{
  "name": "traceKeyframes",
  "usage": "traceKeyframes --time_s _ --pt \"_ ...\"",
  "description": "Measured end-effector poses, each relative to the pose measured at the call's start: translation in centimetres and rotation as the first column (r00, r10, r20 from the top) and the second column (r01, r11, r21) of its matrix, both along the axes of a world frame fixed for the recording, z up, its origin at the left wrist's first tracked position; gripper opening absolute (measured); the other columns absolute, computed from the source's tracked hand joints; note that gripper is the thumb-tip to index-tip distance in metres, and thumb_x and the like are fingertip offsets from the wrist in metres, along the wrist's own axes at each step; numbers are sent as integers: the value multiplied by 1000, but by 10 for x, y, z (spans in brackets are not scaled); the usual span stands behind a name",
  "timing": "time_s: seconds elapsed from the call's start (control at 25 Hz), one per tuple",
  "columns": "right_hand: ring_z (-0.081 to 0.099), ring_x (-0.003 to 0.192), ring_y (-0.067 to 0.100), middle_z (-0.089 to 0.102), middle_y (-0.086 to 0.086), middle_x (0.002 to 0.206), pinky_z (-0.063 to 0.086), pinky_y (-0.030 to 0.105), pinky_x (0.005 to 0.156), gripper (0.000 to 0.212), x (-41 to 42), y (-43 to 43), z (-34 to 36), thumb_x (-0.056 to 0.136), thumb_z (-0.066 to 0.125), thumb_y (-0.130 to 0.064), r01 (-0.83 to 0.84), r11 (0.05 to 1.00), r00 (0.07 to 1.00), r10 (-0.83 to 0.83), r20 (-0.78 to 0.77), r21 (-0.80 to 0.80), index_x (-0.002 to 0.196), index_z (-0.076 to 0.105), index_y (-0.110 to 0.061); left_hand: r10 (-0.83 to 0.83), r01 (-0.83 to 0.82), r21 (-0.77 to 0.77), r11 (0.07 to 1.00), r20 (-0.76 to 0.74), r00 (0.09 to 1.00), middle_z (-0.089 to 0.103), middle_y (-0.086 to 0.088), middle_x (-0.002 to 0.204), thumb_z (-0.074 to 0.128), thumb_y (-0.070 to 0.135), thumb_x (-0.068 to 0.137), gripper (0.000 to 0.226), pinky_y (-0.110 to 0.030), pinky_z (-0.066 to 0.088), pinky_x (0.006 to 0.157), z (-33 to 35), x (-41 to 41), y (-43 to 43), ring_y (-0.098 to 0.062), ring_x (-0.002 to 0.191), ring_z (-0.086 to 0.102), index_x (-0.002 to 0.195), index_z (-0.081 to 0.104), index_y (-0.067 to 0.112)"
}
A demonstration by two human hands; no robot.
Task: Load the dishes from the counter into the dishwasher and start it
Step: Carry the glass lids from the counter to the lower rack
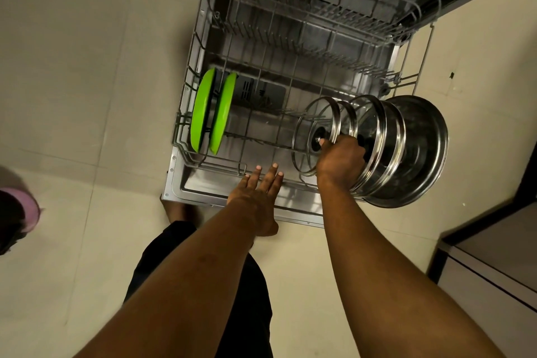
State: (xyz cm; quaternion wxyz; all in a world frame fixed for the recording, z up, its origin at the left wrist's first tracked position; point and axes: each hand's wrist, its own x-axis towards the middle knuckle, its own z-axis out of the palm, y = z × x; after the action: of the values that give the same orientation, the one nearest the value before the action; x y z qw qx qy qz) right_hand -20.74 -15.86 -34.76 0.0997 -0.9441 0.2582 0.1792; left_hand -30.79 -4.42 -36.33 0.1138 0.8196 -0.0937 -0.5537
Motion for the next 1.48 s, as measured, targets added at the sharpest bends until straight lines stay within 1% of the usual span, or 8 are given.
traceKeyframes --time_s 0.24,0.36,0.48,0.64,0.76,1.04,1.2,1.48 --pt "68 95 31 71 14 100 48 29 72 32 -5 -6 -2 90 67 -33 71 995 997 -69 -32 72 103 69 -4 -21 22 -19 1000 46 999 -28 -6 160 54 47 92 101 -44 -3 121 -4 0 6 -32 149 -17 153 -22 20" --pt "68 92 26 71 11 98 44 25 67 22 -18 -4 6 92 65 -26 43 999 999 -43 -3 4 102 69 -7 0 -1 10 1000 71 997 -29 -10 159 54 38 95 96 -43 -4 121 3 1 14 -32 148 -18 153 -20 18" --pt "67 92 23 69 7 99 47 26 71 16 -35 5 24 94 61 -20 -33 999 999 33 4 -2 105 67 -10 57 -62 42 997 114 992 -29 -11 158 52 28 97 93 -42 -6 120 19 1 22 -31 148 -19 154 -20 17" --pt "63 98 18 65 5 109 43 22 71 25 -63 31 57 96 55 -22 -266 951 964 267 17 157 119 60 -14 80 -92 59 994 173 982 -28 -11 159 49 23 96 90 -42 -4 120 48 -2 40 -30 149 -17 153 -21 16" --pt "57 110 20 60 5 122 45 28 85 35 -80 52 100 97 54 -23 -419 880 906 421 43 223 130 51 -14 130 -149 70 986 224 966 -27 -13 159 49 24 96 90 -42 -3 121 92 -8 56 -31 149 -17 153 -21 14" --pt "53 121 23 56 6 133 43 34 99 40 -104 76 226 99 50 -21 -554 800 833 528 168 231 137 47 -13 355 -394 54 917 339 871 -18 -15 162 47 26 97 84 -42 5 122 230 -38 97 -34 150 -9 155 -11 9" --pt "53 122 26 60 11 129 39 35 104 35 -109 98 292 95 49 -10 -709 691 695 651 305 142 130 55 -8 393 -466 71 882 435 810 -16 -17 162 47 28 96 84 -42 4 122 308 -49 126 -35 151 -7 156 -8 7" --pt "66 93 35 69 18 100 53 42 87 34 -64 190 384 72 68 0 -859 505 380 741 554 -86 105 67 -1 400 -546 -15 838 697 595 -16 -14 163 54 20 92 89 -43 0 121 418 -5 205 -33 150 -10 157 -6 9"
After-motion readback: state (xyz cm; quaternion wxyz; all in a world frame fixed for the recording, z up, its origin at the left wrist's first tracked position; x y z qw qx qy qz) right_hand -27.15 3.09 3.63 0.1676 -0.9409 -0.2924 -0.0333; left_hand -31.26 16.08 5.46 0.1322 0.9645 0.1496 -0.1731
